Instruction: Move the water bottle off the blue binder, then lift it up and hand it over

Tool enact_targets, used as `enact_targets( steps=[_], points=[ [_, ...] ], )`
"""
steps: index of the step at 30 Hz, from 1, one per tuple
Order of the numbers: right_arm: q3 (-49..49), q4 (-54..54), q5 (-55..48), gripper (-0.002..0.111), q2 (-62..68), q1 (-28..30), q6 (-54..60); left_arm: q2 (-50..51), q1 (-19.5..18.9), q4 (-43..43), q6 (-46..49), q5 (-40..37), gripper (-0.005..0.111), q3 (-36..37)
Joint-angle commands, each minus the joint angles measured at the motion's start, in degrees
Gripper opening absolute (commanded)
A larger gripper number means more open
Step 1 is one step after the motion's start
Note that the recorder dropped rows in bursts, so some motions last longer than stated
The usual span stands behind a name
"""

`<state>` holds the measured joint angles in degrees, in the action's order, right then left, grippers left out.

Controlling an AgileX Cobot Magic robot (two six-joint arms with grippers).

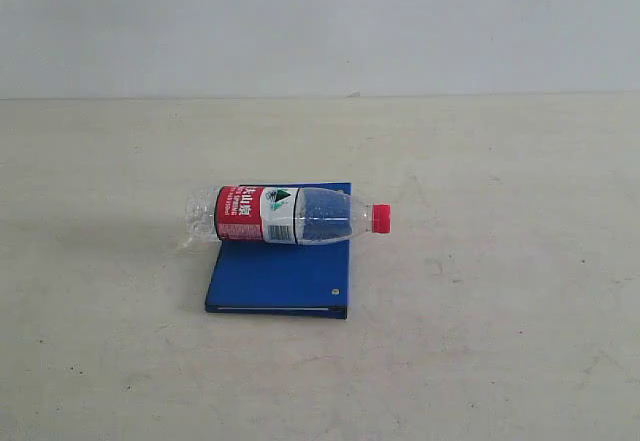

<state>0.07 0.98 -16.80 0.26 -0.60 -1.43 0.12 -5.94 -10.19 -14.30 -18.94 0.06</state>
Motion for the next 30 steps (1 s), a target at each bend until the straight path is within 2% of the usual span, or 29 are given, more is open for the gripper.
enact_targets(
  steps=[1,3,6,12,15,17,18,20,24,27,29,30],
  points=[
    [-0.1,-11.1,12.4,0.0,-0.3,0.0,-7.5,-0.1,-0.1,-0.1,0.4,0.7,0.004,-0.1],
    [-0.1,-21.3,18.8,0.0,-0.3,0.0,-15.7,-0.1,-0.2,-0.1,0.4,0.9,0.004,-0.1],
    [-0.1,-30.1,24.0,0.0,-0.3,0.0,-24.2,-0.1,-0.2,-0.1,0.4,0.9,0.004,-0.1],
    [-0.1,-32.3,42.0,0.0,-0.3,0.0,-15.1,-0.1,-0.2,-0.1,0.4,0.9,0.004,-0.1],
    [-0.1,-45.3,52.2,0.0,-0.3,0.0,-19.8,-0.1,-0.2,-0.1,0.4,0.9,0.004,-0.1],
    [-2.6,-47.5,53.8,0.0,-0.3,0.0,-18.4,-0.1,-0.2,-0.1,0.4,0.9,0.004,-0.1],
    [-4.9,-45.6,52.0,0.0,0.3,0.0,-15.6,-0.1,-0.2,-0.1,0.4,0.9,0.004,-0.1],
    [-11.4,-38.1,41.7,0.0,5.4,0.0,-8.8,-0.1,-0.2,-0.1,0.4,0.9,0.004,-0.1],
    [-28.1,-7.0,8.7,0.0,26.7,-1.4,-10.9,-0.1,-0.2,-0.1,0.4,0.9,0.004,-0.1],
    [-37.8,-4.9,-12.1,0.0,45.6,-5.1,0.5,-0.1,-0.2,-0.1,0.4,0.9,0.004,-0.1],
    [-42.1,-9.4,-21.8,0.0,55.4,-8.1,11.2,-0.1,-0.2,-0.1,0.4,0.9,0.004,-0.1],
    [-44.0,-15.1,-24.1,0.001,61.2,-10.0,18.0,-0.1,-0.2,-0.1,0.4,0.9,0.004,-0.1]
  ],
)
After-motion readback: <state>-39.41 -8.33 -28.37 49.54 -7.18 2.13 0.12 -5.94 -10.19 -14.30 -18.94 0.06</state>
